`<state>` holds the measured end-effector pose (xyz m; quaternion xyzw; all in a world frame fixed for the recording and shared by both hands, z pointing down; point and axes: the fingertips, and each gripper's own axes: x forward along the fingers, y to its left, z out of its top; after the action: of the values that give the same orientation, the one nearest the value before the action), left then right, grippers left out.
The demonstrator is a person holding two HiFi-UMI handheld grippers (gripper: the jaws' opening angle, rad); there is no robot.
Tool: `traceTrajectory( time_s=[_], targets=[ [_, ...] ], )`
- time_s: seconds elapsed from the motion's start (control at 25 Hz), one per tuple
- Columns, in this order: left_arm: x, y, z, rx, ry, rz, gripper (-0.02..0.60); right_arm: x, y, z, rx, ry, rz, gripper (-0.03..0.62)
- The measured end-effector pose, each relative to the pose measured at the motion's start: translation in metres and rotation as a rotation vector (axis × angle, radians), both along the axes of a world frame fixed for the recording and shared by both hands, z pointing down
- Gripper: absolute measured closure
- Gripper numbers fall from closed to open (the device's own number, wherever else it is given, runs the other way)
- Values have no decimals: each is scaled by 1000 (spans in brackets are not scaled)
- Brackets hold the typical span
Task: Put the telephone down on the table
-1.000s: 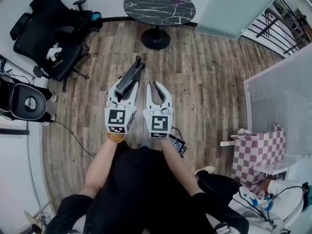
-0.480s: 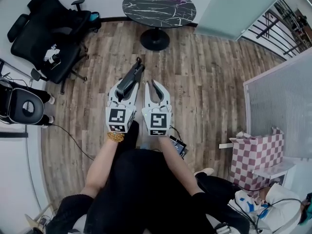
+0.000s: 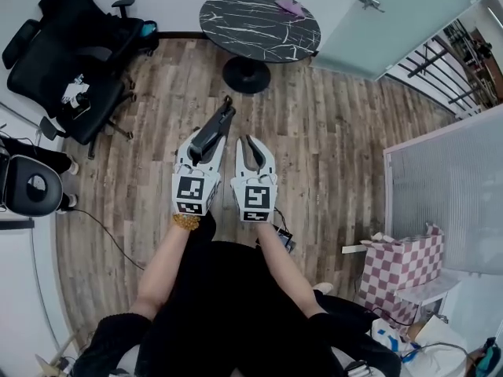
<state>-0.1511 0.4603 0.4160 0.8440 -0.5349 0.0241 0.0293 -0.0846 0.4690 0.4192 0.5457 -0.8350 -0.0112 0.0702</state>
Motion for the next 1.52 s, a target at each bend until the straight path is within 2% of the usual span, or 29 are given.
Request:
traceTrajectory(
  time_s=[0.2,0.44,0.64,0.84,1.16,1.52],
  targets=[
    [-28,-50,3,-24,10,25,413,-26,-51,1,-13,2,11,540],
    [-58,-105,11,-57,19,101,413,-65,-104,6,-25,22,32,540],
    [-55,-138,26,-93,40,145,413,-68,-132,16,-36,52,45,540],
    [-77,-167,34,-127,29,145,413,-88,-165,22,-62,45,30,540],
    [-76,-244,50,-168,37,144,413,-77,-240,34,-77,6,35,540],
    [-46,-355,45,-204,20,147,413,-46,-358,24,-82,-20,26,540]
  ],
)
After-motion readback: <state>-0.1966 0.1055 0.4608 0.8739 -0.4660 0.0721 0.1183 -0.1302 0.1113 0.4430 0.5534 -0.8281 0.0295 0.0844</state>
